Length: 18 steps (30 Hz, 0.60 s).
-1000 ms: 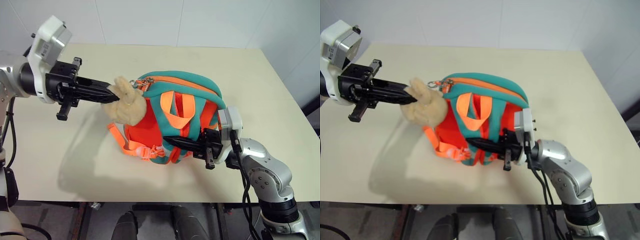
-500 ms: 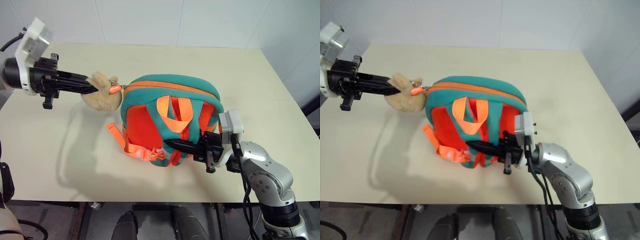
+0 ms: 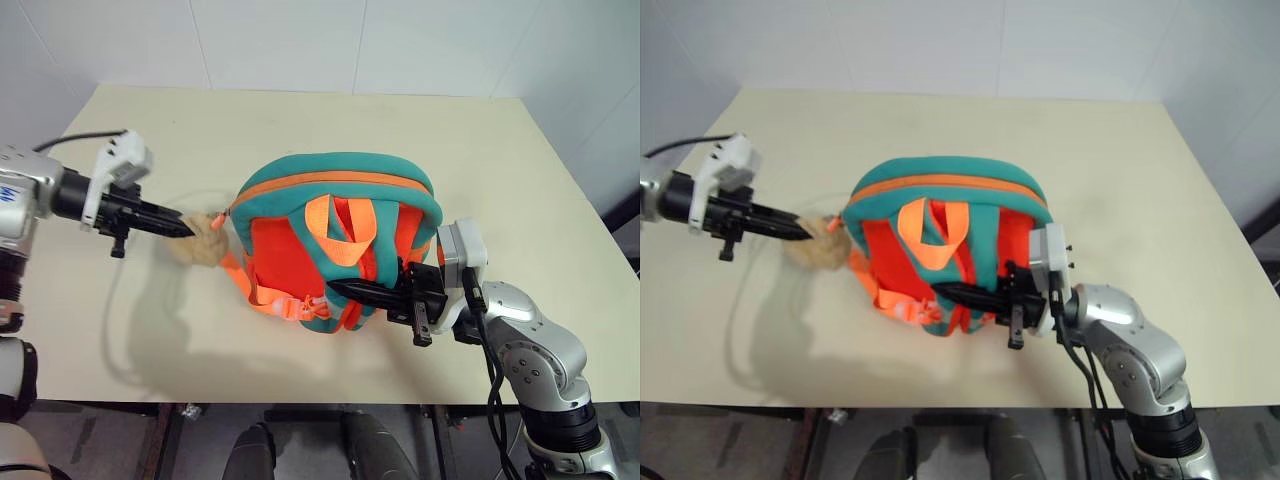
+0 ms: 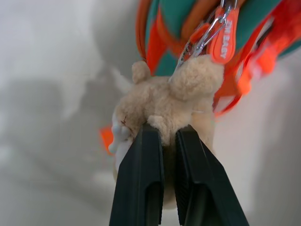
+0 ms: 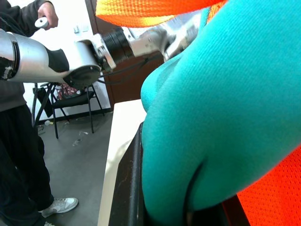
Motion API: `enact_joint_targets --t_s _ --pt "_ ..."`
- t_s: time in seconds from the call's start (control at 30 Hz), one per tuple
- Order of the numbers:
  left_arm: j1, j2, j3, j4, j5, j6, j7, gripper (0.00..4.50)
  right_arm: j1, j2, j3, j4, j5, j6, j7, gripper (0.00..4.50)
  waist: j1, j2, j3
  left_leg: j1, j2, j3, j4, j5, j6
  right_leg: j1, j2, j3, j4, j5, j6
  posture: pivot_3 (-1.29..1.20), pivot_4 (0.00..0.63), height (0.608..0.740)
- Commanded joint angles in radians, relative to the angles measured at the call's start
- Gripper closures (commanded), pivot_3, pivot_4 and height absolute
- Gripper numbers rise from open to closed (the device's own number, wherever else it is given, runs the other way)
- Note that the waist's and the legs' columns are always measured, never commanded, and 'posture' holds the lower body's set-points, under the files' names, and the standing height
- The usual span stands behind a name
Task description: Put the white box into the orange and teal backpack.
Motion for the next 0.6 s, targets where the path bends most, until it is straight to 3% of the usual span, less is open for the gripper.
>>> enact_joint_targets --t_s 0.03,0.33,0.57,0.6 --pt "0.0 -0.011 -0.078 0.055 0.057 -0.057 -0.112 4.48 -0.016 -0.008 -0.018 -0.014 0.024 -0.011 0.013 4.5 0.0 0.0 0.0 0.0 0.0 0.0 0.0 0.0 0.0 0.0 0.0 0.0 0.0 0.0 0.0 0.0 0.15 0.74" --pt "-0.051 -0.099 -0.13 0.178 0.148 -0.153 -0.097 4.48 -0.024 -0.018 -0.025 -0.023 0.03 0.004 0.002 4.5 0.0 0.0 0.0 0.0 0.0 0.0 0.0 0.0 0.0 0.0 0.0 0.0 0.0 0.0 0.0 0.0 0.15 0.74" --pt "-0.055 -0.172 0.064 0.153 0.016 -0.139 -0.028 4.48 -0.052 -0.059 -0.028 -0.02 0.046 0.098 -0.056 4.5 0.005 0.0 0.0 0.0 0.0 -0.001 0.001 0.0 0.0 0.0 0.0 0.0 0.001 0.0 0.0 0.0 0.15 0.74" --pt "-0.042 -0.178 0.094 0.134 -0.001 -0.141 -0.023 4.13 -0.058 -0.072 -0.028 -0.021 0.067 0.128 -0.056 4.5 0.006 0.0 0.0 -0.001 0.0 -0.001 0.001 0.0 0.0 0.0 0.0 0.0 0.001 0.0 0.0 0.0 0.15 0.74"
